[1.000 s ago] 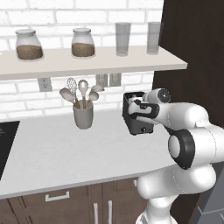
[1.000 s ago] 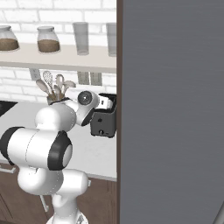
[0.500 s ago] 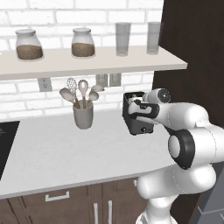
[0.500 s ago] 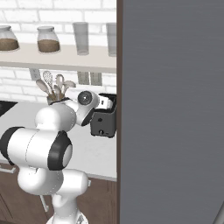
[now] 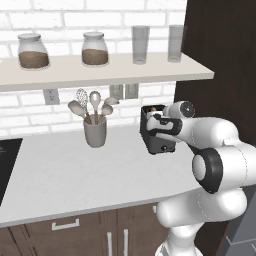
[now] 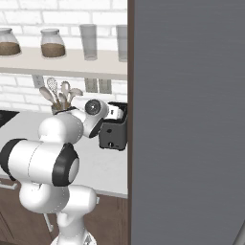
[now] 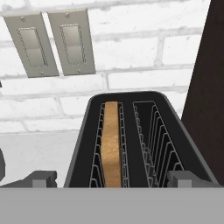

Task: Start the toaster. Once the lever pops up, take the bread to the plate on the dining counter.

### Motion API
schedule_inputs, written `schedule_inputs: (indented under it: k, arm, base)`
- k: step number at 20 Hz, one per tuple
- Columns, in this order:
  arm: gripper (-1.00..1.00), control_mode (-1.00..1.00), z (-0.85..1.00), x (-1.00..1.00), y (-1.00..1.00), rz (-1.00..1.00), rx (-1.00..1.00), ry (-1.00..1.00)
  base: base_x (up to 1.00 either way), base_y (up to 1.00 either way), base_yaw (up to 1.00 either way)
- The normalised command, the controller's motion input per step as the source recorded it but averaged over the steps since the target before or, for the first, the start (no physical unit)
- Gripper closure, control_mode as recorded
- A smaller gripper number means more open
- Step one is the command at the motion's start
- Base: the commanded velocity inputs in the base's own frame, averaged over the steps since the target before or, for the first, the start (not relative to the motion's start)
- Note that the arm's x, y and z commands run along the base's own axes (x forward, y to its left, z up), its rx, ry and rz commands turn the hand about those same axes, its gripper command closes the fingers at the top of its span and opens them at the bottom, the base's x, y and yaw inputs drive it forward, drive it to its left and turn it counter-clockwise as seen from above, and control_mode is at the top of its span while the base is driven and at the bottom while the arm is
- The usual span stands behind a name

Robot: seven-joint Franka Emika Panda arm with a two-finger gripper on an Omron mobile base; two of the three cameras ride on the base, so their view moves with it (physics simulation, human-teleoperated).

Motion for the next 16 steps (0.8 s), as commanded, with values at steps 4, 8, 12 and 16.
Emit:
schedule_inputs:
  k: [4,8,12,16]
  arm:
    - [-1.00,-1.00,0.00,0.00,0.00,0.00,0.00,0.00]
    - [-1.00,-1.00,0.00,0.00,0.00,0.00,0.00,0.00]
    - [-1.00,-1.00,0.00,0.00,0.00,0.00,0.00,0.00]
    - [-1.00,-1.00,0.00,0.00,0.00,0.00,0.00,0.00]
  base:
    - [0.00,0.00,0.00]
    - [0.00,0.00,0.00]
    - [0.00,0.00,0.00]
    - [0.00,0.00,0.00]
